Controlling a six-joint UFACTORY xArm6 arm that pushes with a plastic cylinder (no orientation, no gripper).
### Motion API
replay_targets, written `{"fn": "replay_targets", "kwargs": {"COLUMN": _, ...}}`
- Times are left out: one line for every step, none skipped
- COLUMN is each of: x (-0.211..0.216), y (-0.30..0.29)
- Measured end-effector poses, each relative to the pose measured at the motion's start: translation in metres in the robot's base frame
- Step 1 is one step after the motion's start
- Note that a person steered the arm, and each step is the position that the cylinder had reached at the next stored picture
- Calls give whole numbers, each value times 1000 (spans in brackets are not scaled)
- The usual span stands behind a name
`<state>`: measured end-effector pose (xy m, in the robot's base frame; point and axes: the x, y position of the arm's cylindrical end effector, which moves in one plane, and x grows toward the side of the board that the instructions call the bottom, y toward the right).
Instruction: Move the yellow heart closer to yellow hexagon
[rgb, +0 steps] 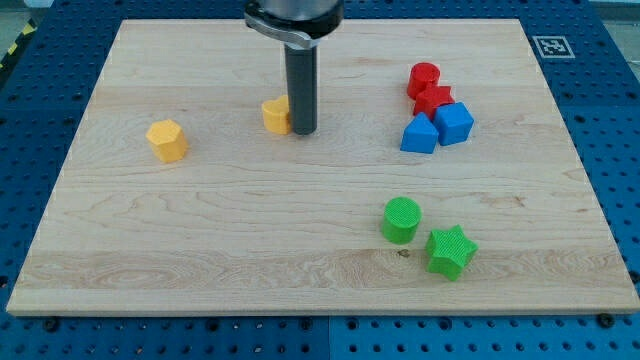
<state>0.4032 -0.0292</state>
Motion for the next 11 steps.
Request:
{"fn": "replay_targets", "kwargs": {"x": 1, "y": 20}}
{"fn": "replay_targets", "kwargs": {"x": -3, "y": 17}}
{"fn": "replay_targets", "kwargs": {"x": -7, "y": -12}}
{"fn": "replay_targets", "kwargs": {"x": -16, "y": -8}}
{"fn": "replay_targets", "kwargs": {"x": -22, "y": -13}}
{"fn": "replay_targets", "kwargs": {"x": -22, "y": -53}}
{"fn": "replay_targets", "kwargs": {"x": -22, "y": -92}}
{"fn": "replay_targets", "kwargs": {"x": -34, "y": -80}}
{"fn": "replay_targets", "kwargs": {"x": -38, "y": -77}}
{"fn": "replay_targets", "kwargs": {"x": -30, "y": -95}}
{"fn": "replay_targets", "kwargs": {"x": -28, "y": -116}}
